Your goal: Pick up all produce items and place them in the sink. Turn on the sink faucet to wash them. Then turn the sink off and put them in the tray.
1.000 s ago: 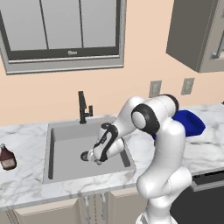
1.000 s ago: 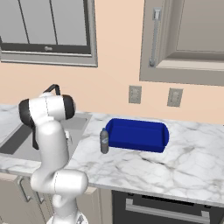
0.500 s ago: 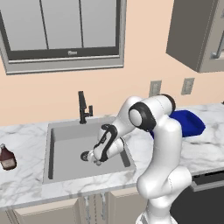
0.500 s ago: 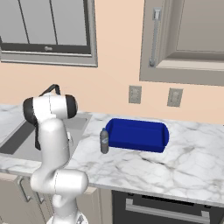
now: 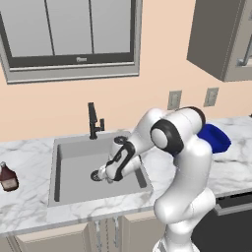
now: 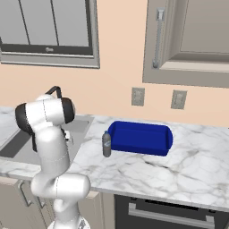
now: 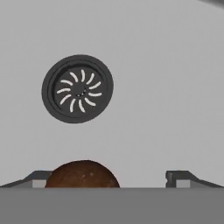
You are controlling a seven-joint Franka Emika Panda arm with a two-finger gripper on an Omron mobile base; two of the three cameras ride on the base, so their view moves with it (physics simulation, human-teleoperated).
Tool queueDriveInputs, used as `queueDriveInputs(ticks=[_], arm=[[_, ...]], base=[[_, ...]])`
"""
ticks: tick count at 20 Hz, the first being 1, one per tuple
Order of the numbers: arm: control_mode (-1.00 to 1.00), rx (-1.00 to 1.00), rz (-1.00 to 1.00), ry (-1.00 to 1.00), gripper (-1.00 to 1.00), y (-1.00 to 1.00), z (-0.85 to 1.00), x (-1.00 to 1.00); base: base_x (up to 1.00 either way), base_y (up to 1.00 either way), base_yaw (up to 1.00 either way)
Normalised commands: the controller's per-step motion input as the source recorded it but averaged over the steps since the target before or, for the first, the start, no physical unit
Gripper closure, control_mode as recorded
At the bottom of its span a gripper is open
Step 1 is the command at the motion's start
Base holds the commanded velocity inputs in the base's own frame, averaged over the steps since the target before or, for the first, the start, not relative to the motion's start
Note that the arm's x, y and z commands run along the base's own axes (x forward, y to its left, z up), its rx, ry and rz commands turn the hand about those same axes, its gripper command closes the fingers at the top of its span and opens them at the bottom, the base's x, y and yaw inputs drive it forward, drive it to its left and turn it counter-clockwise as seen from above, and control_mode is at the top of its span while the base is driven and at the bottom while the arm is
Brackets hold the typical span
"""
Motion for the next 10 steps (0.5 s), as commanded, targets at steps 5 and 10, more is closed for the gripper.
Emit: queueDriveInputs(ticks=[5,10], arm=[[-1.00,-0.02,0.00,-0.08,-1.00,0.01,0.52,-0.16],[-1.00,0.00,0.00,0.00,-1.00,0.00,0.11,-0.01]], base=[[0.00,0.00,0.00],[0.00,0.00,0.00]])
